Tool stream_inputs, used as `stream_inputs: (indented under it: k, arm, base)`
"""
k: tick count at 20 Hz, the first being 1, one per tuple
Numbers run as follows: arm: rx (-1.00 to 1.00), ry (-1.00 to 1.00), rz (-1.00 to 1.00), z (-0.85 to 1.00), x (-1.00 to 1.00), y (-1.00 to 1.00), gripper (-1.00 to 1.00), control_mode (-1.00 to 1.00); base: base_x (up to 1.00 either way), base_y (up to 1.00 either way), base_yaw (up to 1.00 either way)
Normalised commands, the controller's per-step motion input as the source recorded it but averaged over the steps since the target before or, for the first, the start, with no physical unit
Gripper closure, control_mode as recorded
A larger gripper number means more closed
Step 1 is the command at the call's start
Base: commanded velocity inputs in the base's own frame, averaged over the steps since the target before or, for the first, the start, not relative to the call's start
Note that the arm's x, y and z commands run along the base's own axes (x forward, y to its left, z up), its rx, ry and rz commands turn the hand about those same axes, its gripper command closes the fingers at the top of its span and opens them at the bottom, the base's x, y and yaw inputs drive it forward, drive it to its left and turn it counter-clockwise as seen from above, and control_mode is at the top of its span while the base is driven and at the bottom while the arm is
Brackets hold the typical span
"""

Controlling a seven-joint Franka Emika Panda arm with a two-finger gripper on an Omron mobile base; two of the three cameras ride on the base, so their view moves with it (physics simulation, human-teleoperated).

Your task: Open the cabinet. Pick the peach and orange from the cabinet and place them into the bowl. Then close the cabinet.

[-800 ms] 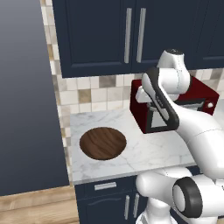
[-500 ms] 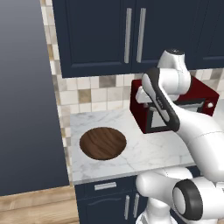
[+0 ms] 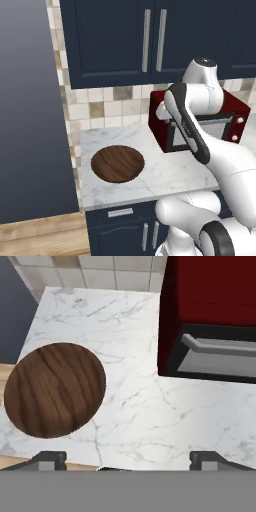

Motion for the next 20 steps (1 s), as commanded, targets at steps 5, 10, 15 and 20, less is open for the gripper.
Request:
stream_inputs:
  k: [5, 10, 15, 20]
  arm:
    - [0.0, -0.23, 0.01, 0.38, 0.0, 0.12, -1.0, -1.0]
    - [0.0, -0.2, 0.0, 0.51, 0.0, 0.14, -1.0, -1.0]
    - [0.0, -0.11, 0.0, 0.59, 0.0, 0.1, -1.0, -1.0]
    - [0.01, -0.04, 0.0, 0.69, 0.0, 0.0, -1.0, -1.0]
  base:
    - [0.0, 0.0, 0.0]
    - [0.0, 0.0, 0.0]
    - [0.0, 0.0, 0.0]
    - [0.0, 0.0, 0.0]
